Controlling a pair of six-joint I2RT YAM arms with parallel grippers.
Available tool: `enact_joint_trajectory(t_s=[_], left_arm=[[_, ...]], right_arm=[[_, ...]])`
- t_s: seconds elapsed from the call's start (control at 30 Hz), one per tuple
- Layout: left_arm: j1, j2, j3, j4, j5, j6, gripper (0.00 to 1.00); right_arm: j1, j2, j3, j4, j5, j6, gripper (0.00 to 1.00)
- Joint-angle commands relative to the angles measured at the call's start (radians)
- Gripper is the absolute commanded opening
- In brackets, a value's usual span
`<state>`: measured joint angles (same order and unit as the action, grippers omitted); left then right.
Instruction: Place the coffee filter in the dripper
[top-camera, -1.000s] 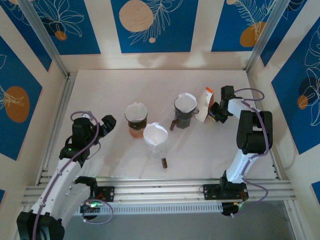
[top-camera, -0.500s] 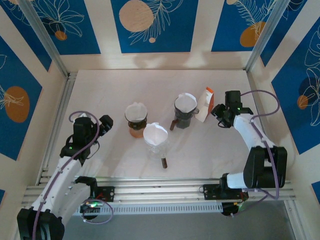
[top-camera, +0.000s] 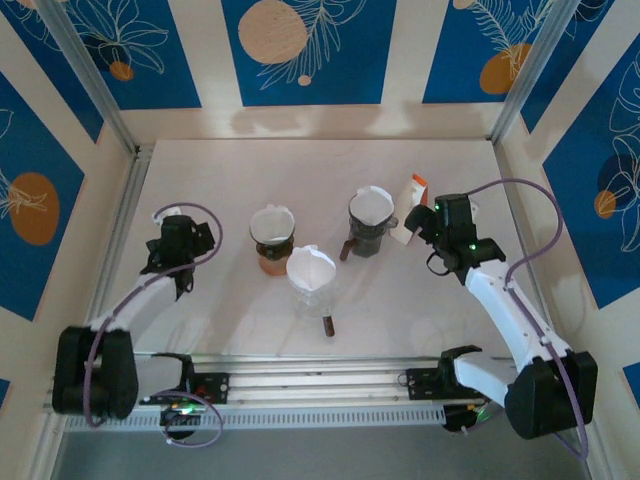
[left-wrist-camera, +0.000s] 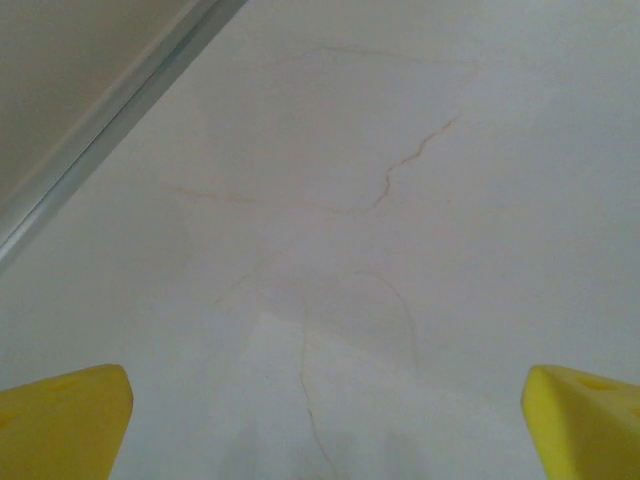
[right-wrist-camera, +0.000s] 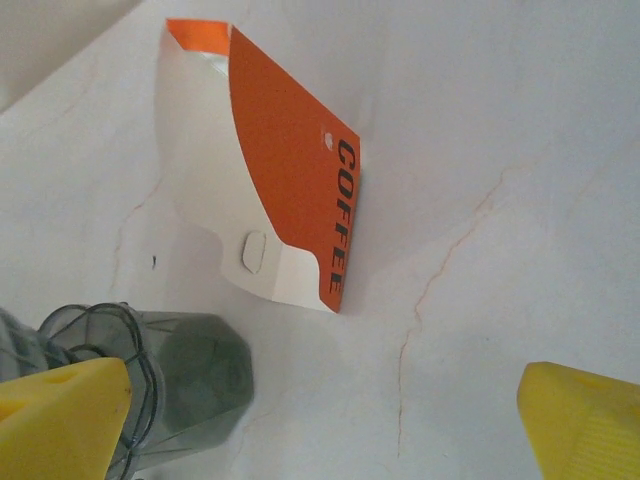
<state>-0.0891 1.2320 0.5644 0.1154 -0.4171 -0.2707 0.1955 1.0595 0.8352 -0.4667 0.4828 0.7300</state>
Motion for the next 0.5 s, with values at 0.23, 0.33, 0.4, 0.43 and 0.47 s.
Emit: enact_joint_trajectory(t_s=[0.23, 0.33, 0.4, 0.43, 0.47], left_arm=[[0.015, 0.176, -0.134, 0.546, 0.076, 0.230, 1.00], [0.015, 0.237, -0.202, 0.740, 0.144, 0.243, 1.00], [0.016, 0.281, -0.231, 0.835, 0.212, 0.263, 1.00], [0.015, 0.335, -0.243, 0.925, 0.224, 0.276, 1.00], [0.014, 0.346, -0.239, 0.950, 0.223, 0.279, 1.00]], right_arm=[[0.011, -0.115, -0.036, 0.017, 0.088, -0.075, 0.99], [0.011, -0.139, -0.050, 0.032, 0.072, -0.078, 0.99], [0.010, -0.153, -0.070, 0.056, 0.061, -0.076, 0.99], [0.011, -0.160, -0.082, 0.072, 0.059, -0.076, 0.99], [0.011, -0.165, -0.090, 0.085, 0.064, -0.079, 0.99]])
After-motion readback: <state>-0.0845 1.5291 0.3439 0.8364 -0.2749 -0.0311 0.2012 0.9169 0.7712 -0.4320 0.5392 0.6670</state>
